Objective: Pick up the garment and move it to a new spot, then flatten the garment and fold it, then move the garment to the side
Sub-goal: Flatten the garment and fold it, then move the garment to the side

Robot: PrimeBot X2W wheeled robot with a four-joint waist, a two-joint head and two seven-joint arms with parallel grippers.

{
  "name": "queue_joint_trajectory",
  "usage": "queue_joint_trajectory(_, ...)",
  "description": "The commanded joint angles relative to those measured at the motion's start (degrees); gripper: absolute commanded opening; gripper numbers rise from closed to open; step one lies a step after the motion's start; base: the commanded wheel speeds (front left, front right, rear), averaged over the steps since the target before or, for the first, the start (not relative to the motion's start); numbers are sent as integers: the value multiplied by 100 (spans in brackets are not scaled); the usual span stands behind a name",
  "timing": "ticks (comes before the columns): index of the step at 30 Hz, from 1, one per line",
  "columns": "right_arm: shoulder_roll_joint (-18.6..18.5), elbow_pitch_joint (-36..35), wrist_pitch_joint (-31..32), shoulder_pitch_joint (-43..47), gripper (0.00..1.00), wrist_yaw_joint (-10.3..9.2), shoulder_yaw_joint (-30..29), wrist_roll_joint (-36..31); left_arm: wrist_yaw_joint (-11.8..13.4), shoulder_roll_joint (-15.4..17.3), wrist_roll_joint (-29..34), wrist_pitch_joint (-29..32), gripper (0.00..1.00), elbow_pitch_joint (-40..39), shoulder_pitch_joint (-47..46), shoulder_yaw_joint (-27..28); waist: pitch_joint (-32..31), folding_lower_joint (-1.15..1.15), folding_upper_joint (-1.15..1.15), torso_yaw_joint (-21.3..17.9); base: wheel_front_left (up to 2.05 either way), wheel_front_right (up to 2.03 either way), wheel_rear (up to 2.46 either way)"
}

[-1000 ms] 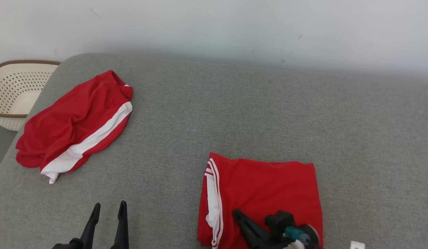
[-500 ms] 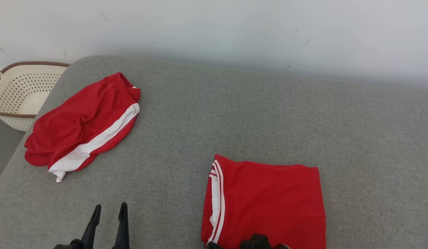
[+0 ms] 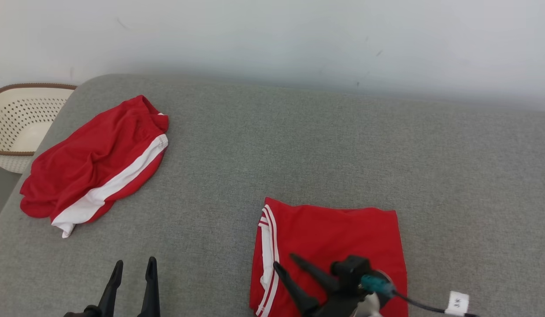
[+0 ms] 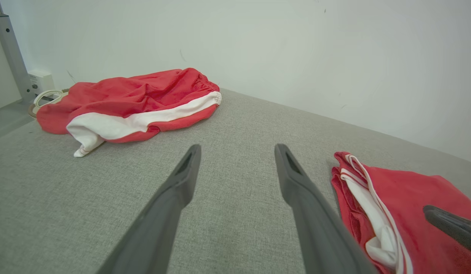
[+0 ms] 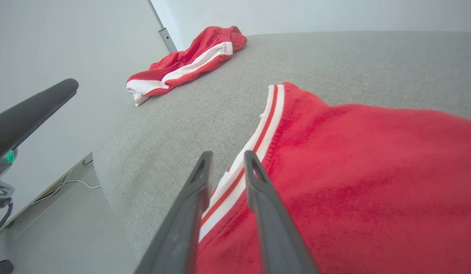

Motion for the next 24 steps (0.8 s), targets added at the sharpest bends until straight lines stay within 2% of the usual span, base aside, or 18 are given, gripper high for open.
queue_joint_trajectory(1, -82, -105, -26, 1, 100, 0, -176, -110, 13, 3, 32, -24, 100, -23, 84, 21, 0, 0, 0, -42, 0, 0, 0)
queue_joint_trajectory(10, -459, -511, -26, 230, 100, 0, -1489, -722, 52, 3, 60, -24, 100, -90, 119, 62, -14, 0, 0, -232, 0, 0, 0)
queue_joint_trajectory(17, -595, -502, -25, 508, 100, 0, -2384, -1075, 94, 3, 68, -24, 100, -162, 199, 72, -39, 0, 0, -356, 0, 0, 0)
queue_joint_trajectory(24, -600, -82, -20, 651, 100, 0, -2663, -1059, 98, 3, 82, -24, 100, -214, 228, 116, -16, 0, 0, -450, 0, 0, 0)
